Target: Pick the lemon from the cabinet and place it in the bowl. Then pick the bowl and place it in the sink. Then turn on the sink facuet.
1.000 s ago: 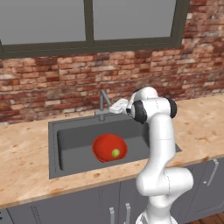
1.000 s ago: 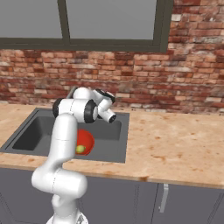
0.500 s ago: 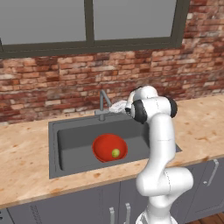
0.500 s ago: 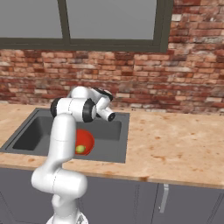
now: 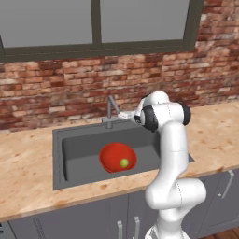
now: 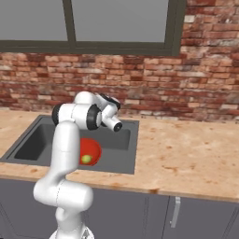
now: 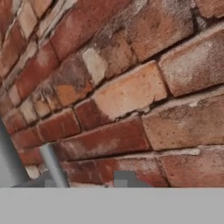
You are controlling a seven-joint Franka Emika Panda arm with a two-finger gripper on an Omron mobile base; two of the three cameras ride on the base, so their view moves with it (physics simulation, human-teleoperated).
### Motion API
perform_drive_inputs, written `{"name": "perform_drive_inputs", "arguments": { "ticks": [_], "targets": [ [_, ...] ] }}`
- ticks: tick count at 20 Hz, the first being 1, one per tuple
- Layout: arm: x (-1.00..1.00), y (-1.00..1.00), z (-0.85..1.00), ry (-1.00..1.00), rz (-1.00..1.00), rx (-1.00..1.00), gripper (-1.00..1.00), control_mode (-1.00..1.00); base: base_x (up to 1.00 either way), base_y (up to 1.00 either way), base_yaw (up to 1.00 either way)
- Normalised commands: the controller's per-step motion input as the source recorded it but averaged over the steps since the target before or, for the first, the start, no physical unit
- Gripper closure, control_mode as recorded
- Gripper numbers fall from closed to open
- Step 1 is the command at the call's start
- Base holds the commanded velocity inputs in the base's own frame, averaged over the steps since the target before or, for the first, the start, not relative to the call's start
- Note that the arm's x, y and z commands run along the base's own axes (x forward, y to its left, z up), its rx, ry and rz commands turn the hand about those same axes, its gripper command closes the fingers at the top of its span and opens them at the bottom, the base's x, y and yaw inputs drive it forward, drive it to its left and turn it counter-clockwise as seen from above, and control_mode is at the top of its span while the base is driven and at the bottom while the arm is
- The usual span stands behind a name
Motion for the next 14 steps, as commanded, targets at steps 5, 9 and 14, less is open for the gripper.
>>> {"name": "perform_drive_inputs", "arguments": {
  "ticks": [5, 9, 14],
  "targets": [
    [0.00, -0.90, 0.00, 0.17, -0.03, 0.16, 1.00, -1.00, 0.00, 0.00, 0.00],
    [0.00, -0.87, 0.00, 0.16, -0.03, 0.15, 1.00, -1.00, 0.00, 0.00, 0.00],
    [0.00, -0.94, 0.00, 0.14, -0.02, 0.17, 1.00, -1.00, 0.00, 0.00, 0.00]
  ]
}}
